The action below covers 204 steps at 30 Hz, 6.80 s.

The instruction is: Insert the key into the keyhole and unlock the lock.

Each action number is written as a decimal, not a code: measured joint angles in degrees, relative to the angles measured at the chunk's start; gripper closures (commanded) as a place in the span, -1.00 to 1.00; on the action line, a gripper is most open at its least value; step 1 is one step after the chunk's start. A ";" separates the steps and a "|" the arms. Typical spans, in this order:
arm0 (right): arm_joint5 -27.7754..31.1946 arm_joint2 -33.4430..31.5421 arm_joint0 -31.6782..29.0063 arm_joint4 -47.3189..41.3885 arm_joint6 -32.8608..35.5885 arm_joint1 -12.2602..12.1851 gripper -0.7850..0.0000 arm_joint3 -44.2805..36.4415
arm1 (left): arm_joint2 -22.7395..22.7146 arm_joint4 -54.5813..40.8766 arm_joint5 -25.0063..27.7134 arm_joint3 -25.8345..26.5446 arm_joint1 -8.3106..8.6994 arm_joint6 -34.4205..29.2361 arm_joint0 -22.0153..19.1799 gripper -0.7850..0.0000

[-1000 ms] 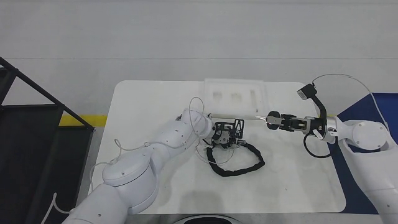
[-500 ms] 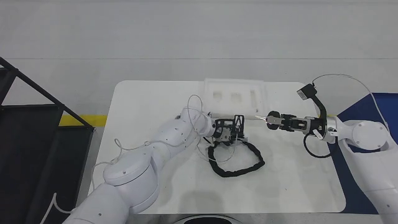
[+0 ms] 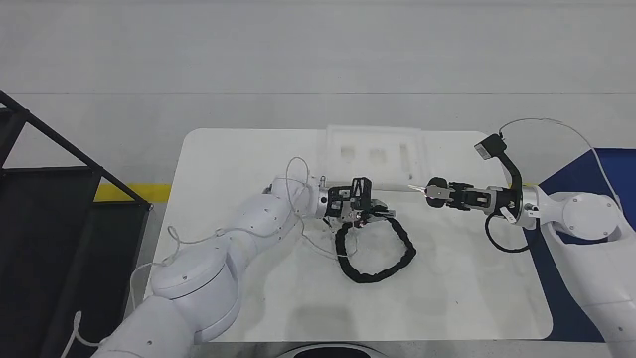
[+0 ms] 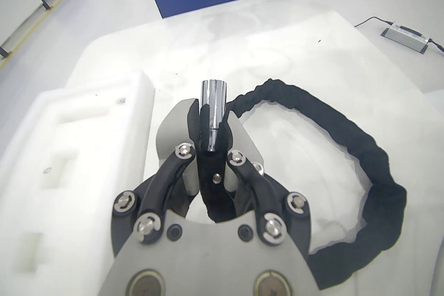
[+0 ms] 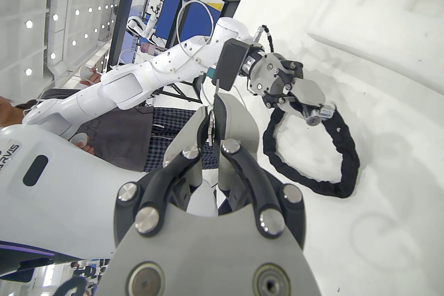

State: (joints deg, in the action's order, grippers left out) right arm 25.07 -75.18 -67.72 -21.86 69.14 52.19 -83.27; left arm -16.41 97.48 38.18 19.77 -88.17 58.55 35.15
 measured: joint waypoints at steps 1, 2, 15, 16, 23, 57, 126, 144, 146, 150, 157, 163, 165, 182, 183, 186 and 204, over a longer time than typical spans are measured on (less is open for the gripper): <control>0.00 0.00 0.00 0.00 0.00 0.00 1.00 0.00 | -0.09 0.28 -0.86 0.25 0.47 1.70 0.27 1.00; 0.00 0.00 0.00 0.00 0.00 0.00 1.00 0.00 | -0.22 0.52 -1.73 0.48 0.96 3.38 0.53 1.00; -14.40 -5.55 -5.27 14.17 1.38 -2.18 1.00 -14.49 | -3.76 0.65 -10.80 10.63 8.58 18.35 2.75 1.00; -15.54 -6.08 -5.86 14.21 1.58 -2.31 1.00 -15.82 | -4.09 0.75 -10.74 11.83 9.11 18.29 2.72 1.00; -18.31 -10.44 -10.55 15.33 3.80 -3.30 1.00 -25.90 | -7.49 2.86 -8.31 23.21 13.24 13.26 2.56 1.00; -13.12 -18.31 -17.32 16.36 0.79 -4.32 1.00 -35.90 | -21.33 3.94 0.85 53.90 22.57 -8.51 10.50 1.00; -21.41 -16.20 -13.51 26.52 3.06 -6.81 1.00 -42.17 | -10.37 7.06 6.95 40.52 14.74 0.59 -2.16 1.00; -22.36 -13.34 -11.00 25.46 2.55 -7.04 1.00 -39.36 | -9.69 7.09 6.02 40.22 14.46 1.52 -2.44 1.00; -22.45 -12.99 -10.74 25.52 2.56 -7.06 1.00 -39.21 | -9.65 6.97 5.99 40.08 14.40 1.56 -2.47 1.00; -23.11 -12.26 -10.17 25.54 2.17 -7.08 0.96 -38.67 | -9.49 6.88 5.92 39.99 14.18 1.62 -2.62 1.00; -23.09 -11.48 -9.02 24.98 2.15 -7.14 -1.00 -37.96 | -9.14 5.73 5.94 39.59 13.81 1.61 -2.59 1.00; -15.71 -12.79 -9.24 24.97 1.03 -7.33 -1.00 -38.05 | -9.27 1.91 6.88 38.32 13.82 0.67 -1.86 1.00; -11.08 -13.46 -9.70 24.90 0.36 -7.41 -1.00 -38.03 | -9.58 -0.48 7.86 37.95 13.95 -0.31 -1.41 1.00; 9.45 -14.84 -12.58 29.65 -3.11 -8.01 -1.00 -39.90 | -14.73 -15.05 16.13 39.68 16.95 -8.80 2.49 1.00; 9.47 -14.84 -12.57 29.71 -3.02 -8.01 -1.00 -39.92 | -15.03 -14.69 16.04 39.94 17.06 -9.38 2.59 1.00; 9.50 -14.84 -12.56 29.75 -2.97 -8.01 -1.00 -39.95 | -15.87 -13.15 14.41 40.82 17.38 -11.71 2.92 1.00; 29.83 -10.95 -9.72 67.72 -20.59 -7.44 -1.00 -41.88 | -15.10 -22.85 19.81 46.91 20.22 -28.63 3.03 1.00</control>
State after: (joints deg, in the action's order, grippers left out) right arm 54.91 -86.13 -77.44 45.86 48.56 44.75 -125.15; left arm -31.50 74.63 58.00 66.68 -67.95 29.92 38.18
